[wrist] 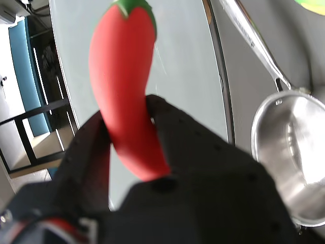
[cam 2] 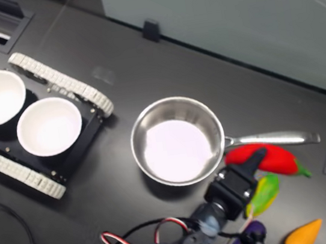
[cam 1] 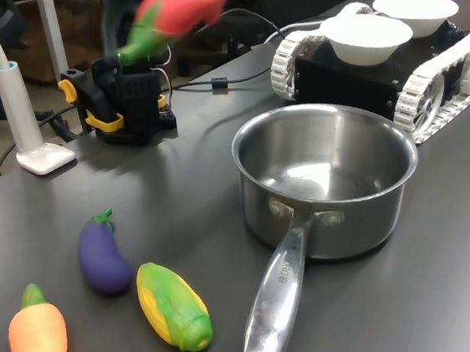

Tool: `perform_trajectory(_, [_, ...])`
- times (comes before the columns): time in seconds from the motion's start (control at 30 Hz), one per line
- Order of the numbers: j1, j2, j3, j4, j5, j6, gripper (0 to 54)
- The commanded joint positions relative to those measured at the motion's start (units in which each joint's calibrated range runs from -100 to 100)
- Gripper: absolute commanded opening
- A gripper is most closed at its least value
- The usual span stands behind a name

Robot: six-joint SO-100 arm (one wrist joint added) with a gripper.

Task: Pick up the chilli and place them in the pan

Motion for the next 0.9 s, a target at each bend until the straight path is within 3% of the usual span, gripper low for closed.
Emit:
perform_trajectory(0.0, [-5.87, -5.28, -0.26, -2.71, -1.03, 3.75, 0.0])
perform_trajectory(0.5, [-21.81, -11.27, 6.01, -3.9, -3.91, 10.39, 0.0])
perform_trajectory(0.67, [-29.72, -14.39, 10.73, -5.44, -4.2, 14.51, 0.0])
perform_trajectory(0.87, [-36.83, -18.52, 16.46, -5.44, -4.93, 16.44, 0.0])
